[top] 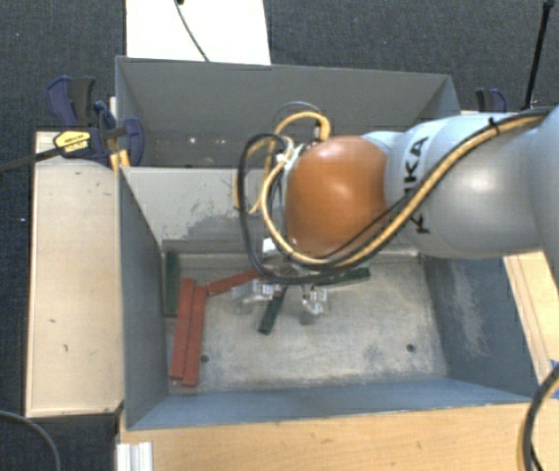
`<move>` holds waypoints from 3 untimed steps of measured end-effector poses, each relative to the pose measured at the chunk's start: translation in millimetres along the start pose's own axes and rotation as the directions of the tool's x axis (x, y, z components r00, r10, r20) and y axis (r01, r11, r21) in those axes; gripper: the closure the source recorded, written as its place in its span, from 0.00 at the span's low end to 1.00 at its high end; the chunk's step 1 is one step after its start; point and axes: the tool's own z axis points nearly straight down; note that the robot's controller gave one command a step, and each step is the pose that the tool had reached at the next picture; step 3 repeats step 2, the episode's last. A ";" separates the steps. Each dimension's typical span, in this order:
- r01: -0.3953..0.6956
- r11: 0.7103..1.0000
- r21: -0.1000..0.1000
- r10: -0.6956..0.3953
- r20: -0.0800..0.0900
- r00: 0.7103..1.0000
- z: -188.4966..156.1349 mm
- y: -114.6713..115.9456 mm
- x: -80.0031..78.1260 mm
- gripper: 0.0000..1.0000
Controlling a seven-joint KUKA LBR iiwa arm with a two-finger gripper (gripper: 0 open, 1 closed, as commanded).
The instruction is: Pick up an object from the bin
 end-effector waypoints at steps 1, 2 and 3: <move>-0.008 1.000 -0.001 0.008 0.000 1.000 -0.6 -0.3 -1.1 0.00; -0.011 1.000 -0.002 0.011 -0.001 1.000 -0.6 -0.2 -1.0 1.00; -0.011 1.000 -0.002 0.011 -0.001 1.000 -0.6 -0.2 -1.0 1.00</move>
Offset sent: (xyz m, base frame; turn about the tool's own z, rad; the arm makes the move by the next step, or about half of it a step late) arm 0.0000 0.0000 0.0000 0.0000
